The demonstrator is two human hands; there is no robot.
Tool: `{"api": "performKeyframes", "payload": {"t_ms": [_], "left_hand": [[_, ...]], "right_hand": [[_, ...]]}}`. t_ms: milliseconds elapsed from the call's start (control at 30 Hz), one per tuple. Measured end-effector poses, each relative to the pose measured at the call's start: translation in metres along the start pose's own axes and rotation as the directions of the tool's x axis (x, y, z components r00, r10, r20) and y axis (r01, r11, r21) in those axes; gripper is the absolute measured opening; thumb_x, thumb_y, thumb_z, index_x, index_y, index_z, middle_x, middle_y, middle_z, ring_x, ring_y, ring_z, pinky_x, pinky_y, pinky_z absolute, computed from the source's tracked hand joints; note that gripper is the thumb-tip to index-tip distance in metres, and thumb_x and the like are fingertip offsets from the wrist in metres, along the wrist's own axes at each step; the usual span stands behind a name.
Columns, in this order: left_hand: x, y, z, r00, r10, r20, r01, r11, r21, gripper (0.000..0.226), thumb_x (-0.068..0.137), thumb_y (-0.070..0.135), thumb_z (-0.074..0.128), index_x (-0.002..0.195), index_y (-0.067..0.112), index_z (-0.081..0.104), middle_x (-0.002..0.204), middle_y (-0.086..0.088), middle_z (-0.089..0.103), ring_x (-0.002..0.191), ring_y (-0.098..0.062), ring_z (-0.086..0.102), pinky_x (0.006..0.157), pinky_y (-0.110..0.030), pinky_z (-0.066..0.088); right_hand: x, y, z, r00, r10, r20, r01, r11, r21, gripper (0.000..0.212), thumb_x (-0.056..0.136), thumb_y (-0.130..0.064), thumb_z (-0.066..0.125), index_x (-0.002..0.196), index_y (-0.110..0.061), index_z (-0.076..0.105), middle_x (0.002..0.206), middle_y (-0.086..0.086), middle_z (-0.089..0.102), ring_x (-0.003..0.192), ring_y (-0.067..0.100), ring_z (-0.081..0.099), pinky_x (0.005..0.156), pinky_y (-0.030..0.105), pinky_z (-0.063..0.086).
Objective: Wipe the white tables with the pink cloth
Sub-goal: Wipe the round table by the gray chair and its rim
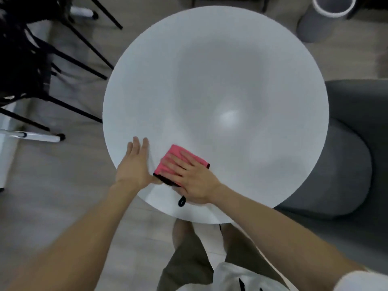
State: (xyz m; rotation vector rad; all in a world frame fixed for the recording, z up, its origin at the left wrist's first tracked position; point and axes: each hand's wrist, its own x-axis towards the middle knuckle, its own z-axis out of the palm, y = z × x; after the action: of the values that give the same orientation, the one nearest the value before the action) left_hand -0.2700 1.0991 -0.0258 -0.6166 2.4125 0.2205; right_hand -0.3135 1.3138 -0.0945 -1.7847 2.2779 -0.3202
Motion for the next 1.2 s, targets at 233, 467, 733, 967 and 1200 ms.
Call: {"api": "performKeyframes", "payload": {"t_ms": [233, 467, 733, 967, 1200], "left_hand": [[0.003, -0.004, 0.004, 0.999, 0.009, -0.038, -0.005, 0.995, 0.104, 0.164, 0.061, 0.081, 0.089, 0.170, 0.032, -0.022, 0.181, 0.003, -0.021, 0.169, -0.019, -0.009, 0.115, -0.048, 0.052], [0.001, -0.005, 0.005, 0.999, -0.001, -0.051, 0.006, 0.994, 0.113, 0.163, 0.058, 0.081, 0.090, 0.170, 0.035, -0.019, 0.181, 0.007, -0.021, 0.169, -0.016, -0.009, 0.108, -0.049, 0.056], [0.001, -0.006, 0.004, 0.999, 0.019, -0.042, -0.014, 0.992, 0.124, 0.164, 0.059, 0.082, 0.089, 0.170, 0.031, -0.020, 0.181, 0.003, -0.019, 0.169, -0.020, -0.008, 0.108, -0.049, 0.056], [0.008, -0.008, 0.010, 0.997, 0.057, -0.050, -0.048, 0.985, 0.167, 0.166, 0.057, 0.083, 0.090, 0.171, 0.026, -0.015, 0.182, -0.005, -0.014, 0.170, -0.026, -0.004, 0.108, -0.050, 0.057], [0.015, -0.006, 0.010, 0.996, 0.084, -0.026, -0.077, 0.979, 0.188, 0.167, 0.058, 0.084, 0.089, 0.171, 0.018, -0.015, 0.181, -0.014, -0.011, 0.169, -0.036, -0.002, 0.113, -0.049, 0.052]], "right_hand": [[-0.005, 0.209, -0.069, 0.844, 0.489, -0.221, -0.512, 0.857, -0.058, 0.065, 0.111, -0.046, 0.035, 0.171, -0.027, 0.022, 0.178, 0.007, 0.026, 0.167, 0.027, 0.017, 0.136, 0.052, 0.010], [0.118, 0.108, -0.047, 0.822, 0.531, -0.204, -0.539, 0.842, 0.019, 0.062, 0.112, -0.045, 0.031, 0.170, -0.021, 0.032, 0.179, 0.013, 0.020, 0.167, 0.034, 0.014, 0.135, 0.057, 0.003], [-0.015, 0.101, -0.031, 0.949, 0.267, -0.166, -0.278, 0.959, -0.048, 0.058, 0.115, -0.041, 0.041, 0.170, -0.024, 0.032, 0.177, 0.004, 0.028, 0.167, 0.026, 0.014, 0.135, 0.055, 0.013], [-0.077, 0.139, -0.042, 0.562, 0.803, -0.200, -0.795, 0.591, 0.140, 0.061, 0.115, -0.034, 0.040, 0.172, -0.023, 0.023, 0.180, 0.004, 0.017, 0.168, 0.023, 0.006, 0.136, 0.048, -0.002], [-0.082, 0.015, -0.014, 0.730, 0.681, -0.050, -0.660, 0.723, 0.205, 0.056, 0.117, -0.028, 0.041, 0.171, -0.022, 0.027, 0.179, 0.004, 0.016, 0.168, 0.024, 0.003, 0.136, 0.051, 0.003]]}}
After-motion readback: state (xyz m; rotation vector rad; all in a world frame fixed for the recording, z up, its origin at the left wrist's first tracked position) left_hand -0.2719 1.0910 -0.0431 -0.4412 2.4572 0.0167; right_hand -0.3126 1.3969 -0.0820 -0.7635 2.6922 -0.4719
